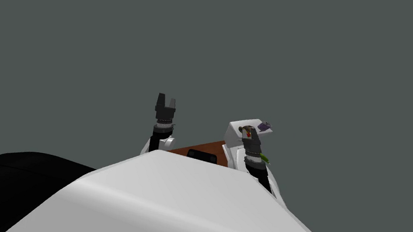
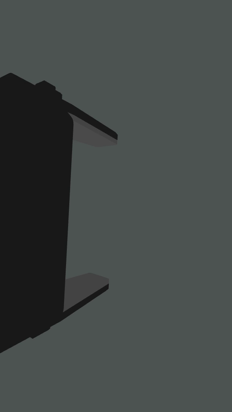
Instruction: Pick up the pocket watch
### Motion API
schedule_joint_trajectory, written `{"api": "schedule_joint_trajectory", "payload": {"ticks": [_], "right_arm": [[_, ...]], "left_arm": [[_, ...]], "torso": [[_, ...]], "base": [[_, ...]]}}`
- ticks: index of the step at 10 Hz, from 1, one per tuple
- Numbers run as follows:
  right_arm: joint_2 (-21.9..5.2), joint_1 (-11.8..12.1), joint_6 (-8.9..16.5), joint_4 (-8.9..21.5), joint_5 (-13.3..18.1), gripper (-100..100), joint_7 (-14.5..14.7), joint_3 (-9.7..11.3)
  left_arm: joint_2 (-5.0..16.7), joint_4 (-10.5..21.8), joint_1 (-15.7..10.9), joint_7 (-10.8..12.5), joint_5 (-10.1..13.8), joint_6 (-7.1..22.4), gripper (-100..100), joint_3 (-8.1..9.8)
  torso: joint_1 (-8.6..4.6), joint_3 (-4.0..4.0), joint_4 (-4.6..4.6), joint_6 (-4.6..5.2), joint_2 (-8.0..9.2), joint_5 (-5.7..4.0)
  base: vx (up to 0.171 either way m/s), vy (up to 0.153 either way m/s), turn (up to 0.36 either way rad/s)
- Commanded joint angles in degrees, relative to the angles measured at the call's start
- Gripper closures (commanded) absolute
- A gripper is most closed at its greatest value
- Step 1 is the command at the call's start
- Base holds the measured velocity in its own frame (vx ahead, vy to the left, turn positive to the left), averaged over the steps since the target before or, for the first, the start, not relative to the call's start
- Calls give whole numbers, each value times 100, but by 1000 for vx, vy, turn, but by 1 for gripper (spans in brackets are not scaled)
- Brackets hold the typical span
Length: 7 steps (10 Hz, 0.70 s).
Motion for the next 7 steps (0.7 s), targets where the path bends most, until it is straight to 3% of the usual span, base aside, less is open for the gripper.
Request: {"api": "schedule_joint_trajectory", "payload": {"ticks": [1,4,6,7], "right_arm": [[-286,113,-27,243,30,-100,-16,-32],[-612,220,-33,433,73,-100,-9,-31],[-1015,436,-42,833,158,-100,3,-27],[-1164,436,-42,833,158,-100,3,-27]], "left_arm": [[0,0,0,0,0,0,0,0],[0,0,0,0,0,0,0,0],[0,0,0,0,0,0,0,0],[0,0,0,0,0,0,0,0]], "torso": [[0,0,0,0,0,0],[2,0,0,0,0,0],[3,0,0,0,0,1],[4,0,0,0,0,1]], "base": [[1,-3,38],[2,-2,30],[2,3,77],[2,2,26]]}}
